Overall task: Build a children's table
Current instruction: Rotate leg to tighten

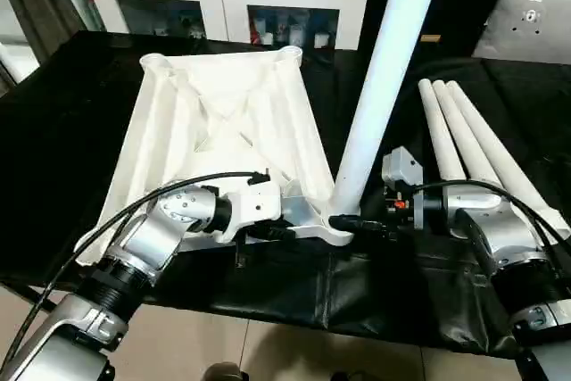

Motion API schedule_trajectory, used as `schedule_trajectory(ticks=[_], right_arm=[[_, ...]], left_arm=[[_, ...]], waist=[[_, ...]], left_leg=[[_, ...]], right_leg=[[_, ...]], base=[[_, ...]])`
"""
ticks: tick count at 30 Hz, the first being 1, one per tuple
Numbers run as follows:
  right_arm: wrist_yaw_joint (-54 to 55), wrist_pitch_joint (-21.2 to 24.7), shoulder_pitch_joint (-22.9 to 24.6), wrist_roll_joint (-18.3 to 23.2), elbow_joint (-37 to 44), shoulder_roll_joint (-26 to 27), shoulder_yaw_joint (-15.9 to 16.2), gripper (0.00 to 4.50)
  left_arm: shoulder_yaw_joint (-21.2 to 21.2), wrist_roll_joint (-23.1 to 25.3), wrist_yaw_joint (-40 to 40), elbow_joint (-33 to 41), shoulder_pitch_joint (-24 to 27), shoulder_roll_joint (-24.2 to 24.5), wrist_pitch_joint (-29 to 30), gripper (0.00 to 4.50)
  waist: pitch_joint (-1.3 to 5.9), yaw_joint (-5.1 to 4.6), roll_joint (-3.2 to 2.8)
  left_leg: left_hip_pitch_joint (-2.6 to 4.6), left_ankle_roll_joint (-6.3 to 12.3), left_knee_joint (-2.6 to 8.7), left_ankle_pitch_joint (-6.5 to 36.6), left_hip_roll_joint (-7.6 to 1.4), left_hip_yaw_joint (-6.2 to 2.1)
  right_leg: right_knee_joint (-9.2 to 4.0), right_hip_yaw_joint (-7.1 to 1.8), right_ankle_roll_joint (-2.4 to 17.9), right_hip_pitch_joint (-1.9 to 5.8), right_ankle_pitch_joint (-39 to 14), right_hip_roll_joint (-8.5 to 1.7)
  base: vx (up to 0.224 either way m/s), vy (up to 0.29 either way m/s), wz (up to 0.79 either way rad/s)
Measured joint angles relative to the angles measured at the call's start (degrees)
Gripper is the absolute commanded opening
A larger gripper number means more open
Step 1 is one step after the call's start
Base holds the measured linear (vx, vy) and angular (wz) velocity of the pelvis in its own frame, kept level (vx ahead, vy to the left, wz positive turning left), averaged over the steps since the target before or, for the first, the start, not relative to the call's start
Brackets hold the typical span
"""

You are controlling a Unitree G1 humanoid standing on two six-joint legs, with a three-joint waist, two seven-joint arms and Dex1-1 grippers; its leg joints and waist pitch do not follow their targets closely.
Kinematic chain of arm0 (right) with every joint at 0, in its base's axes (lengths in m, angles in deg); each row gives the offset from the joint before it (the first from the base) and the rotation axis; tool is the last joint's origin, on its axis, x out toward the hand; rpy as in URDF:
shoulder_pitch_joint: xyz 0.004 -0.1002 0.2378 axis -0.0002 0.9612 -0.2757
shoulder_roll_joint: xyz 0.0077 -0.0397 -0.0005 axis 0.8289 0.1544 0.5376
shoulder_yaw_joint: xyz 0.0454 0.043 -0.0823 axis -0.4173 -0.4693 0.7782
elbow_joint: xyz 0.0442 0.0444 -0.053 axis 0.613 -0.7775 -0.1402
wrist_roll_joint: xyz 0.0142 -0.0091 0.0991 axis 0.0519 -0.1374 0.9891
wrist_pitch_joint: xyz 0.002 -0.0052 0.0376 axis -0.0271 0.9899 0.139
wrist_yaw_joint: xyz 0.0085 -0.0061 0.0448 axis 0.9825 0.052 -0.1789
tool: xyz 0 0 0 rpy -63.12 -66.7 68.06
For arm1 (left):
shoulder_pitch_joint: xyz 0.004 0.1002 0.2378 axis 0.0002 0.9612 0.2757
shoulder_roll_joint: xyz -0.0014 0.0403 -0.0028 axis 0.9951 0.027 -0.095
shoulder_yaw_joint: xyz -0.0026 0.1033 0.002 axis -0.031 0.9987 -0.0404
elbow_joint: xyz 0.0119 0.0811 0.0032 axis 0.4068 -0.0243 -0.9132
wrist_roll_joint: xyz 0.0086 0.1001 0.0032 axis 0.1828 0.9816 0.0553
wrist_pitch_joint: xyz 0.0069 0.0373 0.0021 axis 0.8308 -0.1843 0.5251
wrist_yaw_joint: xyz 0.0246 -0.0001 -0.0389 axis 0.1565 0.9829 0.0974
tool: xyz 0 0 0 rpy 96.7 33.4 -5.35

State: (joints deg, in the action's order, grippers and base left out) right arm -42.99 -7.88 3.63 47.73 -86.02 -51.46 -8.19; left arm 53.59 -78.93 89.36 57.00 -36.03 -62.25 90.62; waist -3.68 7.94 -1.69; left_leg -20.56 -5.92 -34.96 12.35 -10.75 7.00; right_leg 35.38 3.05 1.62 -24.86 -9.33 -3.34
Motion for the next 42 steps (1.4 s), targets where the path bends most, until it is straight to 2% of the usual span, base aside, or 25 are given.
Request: schedule_trajectory(ticks=[10,16,19,21,24,27,30,32,35,42], right_arm=[[-1.56,0.50,-0.01,0.11,-0.24,0.27,0.00,2.75],[-1.21,1.98,0.20,0.30,0.14,0.62,-0.21,2.64],[0.83,5.18,1.42,1.26,1.78,1.78,-1.32,2.63],[3.35,7.59,1.68,1.74,2.39,3.10,-2.07,2.63],[12.78,10.57,1.65,1.31,2.47,7.12,-4.13,2.57],[18.85,11.68,1.56,1.27,2.29,9.14,-5.63,2.55],[32.40,13.57,-0.98,-0.14,-0.34,14.11,-9.62,2.54],[37.80,14.26,-2.45,-0.58,-1.23,15.57,-10.49,2.54],[41.49,15.19,-2.84,-0.80,-1.12,16.64,-11.20,2.51],[43.08,15.79,-2.68,-0.89,-0.41,17.93,-11.94,2.51]], left_arm=[[-0.02,0.01,0.01,-0.03,0.00,0.00,-0.04,0.00],[-0.17,-0.14,0.09,-0.26,0.00,0.00,0.00,0.00],[-0.71,-0.41,0.08,-0.27,0.14,-0.33,1.08,0.00],[-1.30,-0.68,-0.45,-0.26,0.18,-0.65,2.86,0.00],[-3.42,-0.36,-5.92,0.09,0.45,-3.26,9.37,0.00],[-3.96,-0.22,-9.86,0.82,0.46,-5.83,13.46,0.00],[-7.65,0.82,-21.96,0.84,0.37,-14.63,21.96,0.00],[-8.58,1.01,-26.77,0.87,0.01,-18.21,25.04,0.00],[-8.62,1.03,-30.47,1.79,0.01,-20.63,27.85,0.00],[-8.34,1.70,-31.18,3.05,0.13,-20.56,29.22,0.00]], waist=[[0.00,0.02,0.00],[0.01,0.01,0.00],[0.06,-0.03,0.09],[0.06,-0.48,0.09],[0.06,-1.80,0.09],[0.05,-2.84,0.08],[0.03,-3.70,0.10],[0.03,-4.25,0.11],[0.04,-4.27,0.10],[0.04,-4.52,0.10]], left_leg=[[0.01,0.00,-0.01,0.00,-0.01,0.00],[0.05,0.00,-0.01,0.00,-0.02,0.01],[0.11,-0.02,-0.01,-0.01,-0.05,0.01],[0.17,-0.07,-0.01,-0.06,-0.05,0.05],[0.30,-0.41,-0.01,-0.18,-0.04,0.05],[0.27,-0.57,0.11,-0.41,-0.04,0.05],[0.09,-0.63,0.09,-0.58,-0.04,0.08],[0.01,-0.71,0.17,-0.65,-0.04,0.08],[0.03,-0.61,0.43,-0.71,-0.04,0.05],[-0.04,-0.42,0.49,-0.81,-0.11,-0.02]], right_leg=[[0.02,0.00,0.00,0.00,0.00,0.01],[0.04,0.00,0.00,0.01,0.00,0.02],[0.07,0.00,0.00,0.04,0.00,0.04],[0.13,-0.01,0.09,0.05,0.06,0.04],[0.13,-0.02,-0.06,0.15,0.14,0.04],[-0.06,0.00,-0.18,0.14,0.23,0.05],[-0.22,0.00,-0.24,-0.01,0.60,0.05],[-0.37,0.06,-0.24,-0.04,0.70,0.05],[-0.43,0.17,-0.25,-0.06,0.68,0.05],[-0.52,0.33,0.01,-0.07,0.78,0.05]], base=[[0.000,0.000,0.00],[0.000,0.000,0.00],[0.000,0.000,0.00],[0.000,0.000,0.00],[0.000,0.000,0.00],[0.000,0.000,0.00],[0.000,0.000,0.00],[0.000,0.000,0.00],[0.000,0.000,0.00],[0.000,0.000,0.00]])
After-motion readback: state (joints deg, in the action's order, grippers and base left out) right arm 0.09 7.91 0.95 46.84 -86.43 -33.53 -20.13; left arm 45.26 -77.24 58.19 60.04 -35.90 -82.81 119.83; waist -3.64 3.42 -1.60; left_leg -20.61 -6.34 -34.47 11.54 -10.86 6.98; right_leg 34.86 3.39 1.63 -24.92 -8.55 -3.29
